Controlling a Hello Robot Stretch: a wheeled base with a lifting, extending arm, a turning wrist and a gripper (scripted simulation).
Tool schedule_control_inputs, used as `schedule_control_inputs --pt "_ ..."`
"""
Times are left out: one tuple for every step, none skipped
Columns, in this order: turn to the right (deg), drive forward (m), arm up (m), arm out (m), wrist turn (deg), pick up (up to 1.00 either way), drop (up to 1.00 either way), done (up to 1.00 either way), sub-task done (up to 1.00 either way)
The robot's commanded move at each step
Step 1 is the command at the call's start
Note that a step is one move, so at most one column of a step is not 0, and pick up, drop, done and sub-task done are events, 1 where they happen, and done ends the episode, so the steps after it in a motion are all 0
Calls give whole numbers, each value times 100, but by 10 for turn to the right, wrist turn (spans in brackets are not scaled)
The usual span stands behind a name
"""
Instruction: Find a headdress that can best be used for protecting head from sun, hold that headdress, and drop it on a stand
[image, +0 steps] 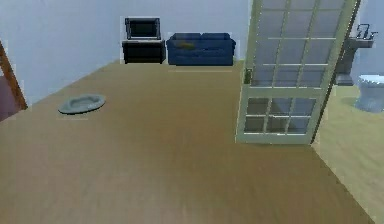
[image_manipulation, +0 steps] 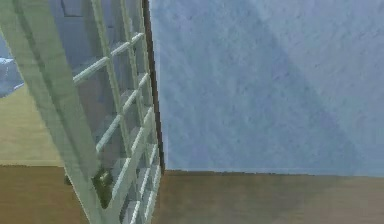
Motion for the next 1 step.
schedule_control_inputs --pt "0 55 0 0 0 0 0 0 0"
